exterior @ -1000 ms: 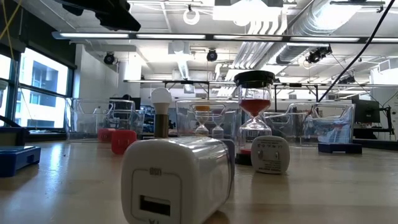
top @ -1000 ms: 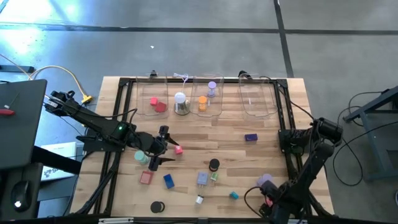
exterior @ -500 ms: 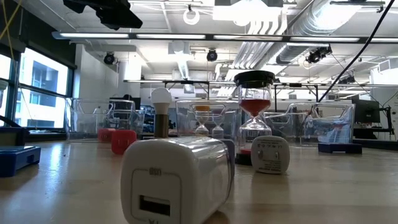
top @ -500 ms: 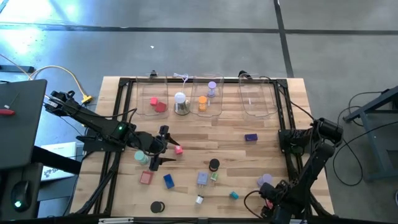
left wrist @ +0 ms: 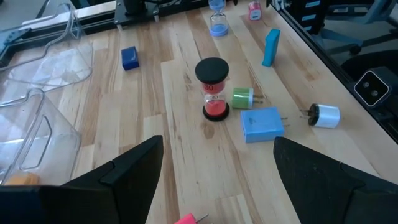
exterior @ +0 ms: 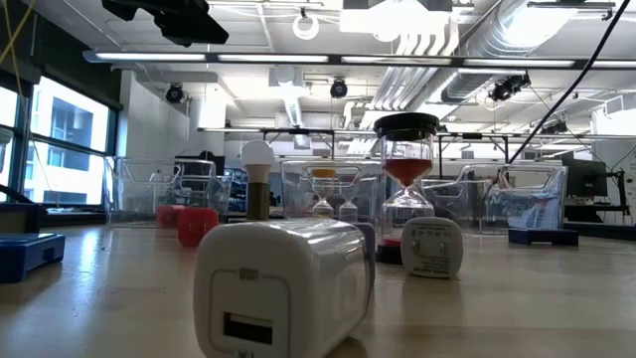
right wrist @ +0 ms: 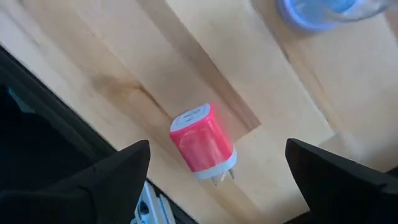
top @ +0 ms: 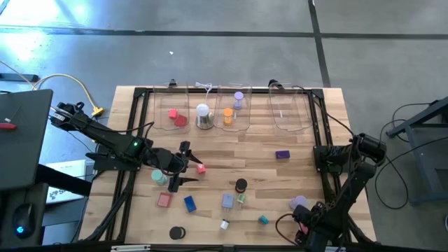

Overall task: Pick & Place Office items
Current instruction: Put the pink and white charger adapter into the left transparent bin

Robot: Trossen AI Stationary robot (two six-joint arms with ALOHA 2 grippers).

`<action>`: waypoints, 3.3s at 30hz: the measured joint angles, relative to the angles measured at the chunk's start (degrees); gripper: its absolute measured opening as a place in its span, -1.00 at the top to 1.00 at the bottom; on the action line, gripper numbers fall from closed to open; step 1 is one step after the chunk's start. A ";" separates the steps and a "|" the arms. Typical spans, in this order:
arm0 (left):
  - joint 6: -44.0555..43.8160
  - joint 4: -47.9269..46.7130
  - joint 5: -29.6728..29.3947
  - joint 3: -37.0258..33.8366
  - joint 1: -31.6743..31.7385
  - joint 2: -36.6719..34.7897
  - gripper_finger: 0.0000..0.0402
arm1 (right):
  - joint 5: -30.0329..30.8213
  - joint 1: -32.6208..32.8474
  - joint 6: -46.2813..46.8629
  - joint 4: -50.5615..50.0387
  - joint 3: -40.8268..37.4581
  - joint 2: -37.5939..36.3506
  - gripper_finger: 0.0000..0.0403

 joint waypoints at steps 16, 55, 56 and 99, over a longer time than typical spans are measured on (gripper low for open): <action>-0.17 -0.01 0.00 0.00 0.00 0.00 -0.48 | -6.18 -0.03 -12.08 4.70 0.24 7.22 -0.80; 0.25 0.59 0.00 0.00 0.00 0.00 -0.48 | -5.89 -2.83 -15.31 3.54 1.05 5.55 0.40; 0.25 0.58 0.00 -0.01 0.00 0.00 -0.48 | -5.85 -2.84 -15.46 3.16 1.87 5.52 0.40; -4.48 28.03 -3.48 0.00 0.70 4.60 -0.48 | 67.74 -33.72 -112.63 19.82 26.92 5.57 0.40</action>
